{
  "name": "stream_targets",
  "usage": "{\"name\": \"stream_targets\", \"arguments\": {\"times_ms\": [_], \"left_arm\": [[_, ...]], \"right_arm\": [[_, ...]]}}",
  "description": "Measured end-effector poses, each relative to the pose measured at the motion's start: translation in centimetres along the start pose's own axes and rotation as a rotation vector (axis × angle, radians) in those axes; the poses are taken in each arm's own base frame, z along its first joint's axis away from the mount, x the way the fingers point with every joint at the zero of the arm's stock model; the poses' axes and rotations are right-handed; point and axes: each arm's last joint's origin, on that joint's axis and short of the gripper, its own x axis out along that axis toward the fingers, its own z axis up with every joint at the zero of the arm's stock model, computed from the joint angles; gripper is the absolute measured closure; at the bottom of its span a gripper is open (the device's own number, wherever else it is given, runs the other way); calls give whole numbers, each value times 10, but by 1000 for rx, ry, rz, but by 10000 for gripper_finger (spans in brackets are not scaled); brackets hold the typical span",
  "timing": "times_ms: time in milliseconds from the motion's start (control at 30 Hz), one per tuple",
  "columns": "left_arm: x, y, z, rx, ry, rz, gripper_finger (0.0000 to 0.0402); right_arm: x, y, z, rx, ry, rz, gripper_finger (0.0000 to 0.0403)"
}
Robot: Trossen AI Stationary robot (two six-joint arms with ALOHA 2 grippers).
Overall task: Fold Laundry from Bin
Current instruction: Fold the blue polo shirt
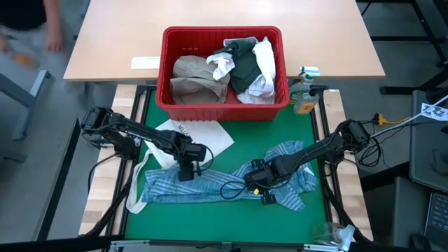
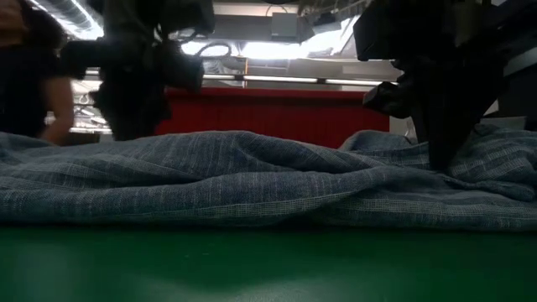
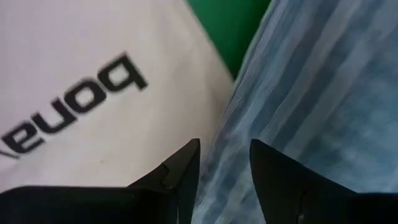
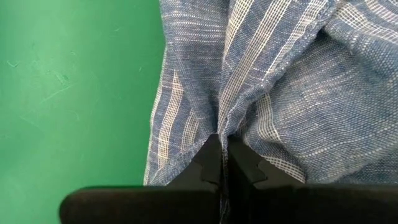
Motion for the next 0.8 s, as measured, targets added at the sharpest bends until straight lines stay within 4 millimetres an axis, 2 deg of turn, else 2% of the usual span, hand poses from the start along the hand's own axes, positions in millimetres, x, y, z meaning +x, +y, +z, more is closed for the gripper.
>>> {"name": "stream_targets", "arguments": {"times_ms": [267,433,600,800], "left_arm": [[21,5,-18,-2,55,-8,267],[23,5,-21,-5,76,-27,272],[19,3,-17,-4,58,-23,313],[7,2,-14,-24,105,-7,388]], "right_arm": [[0,0,0,0,-1,0,395],[0,0,0,0,0,0,395],[0,0,0,0,0,0,395],[0,0,0,0,0,0,395]]}}
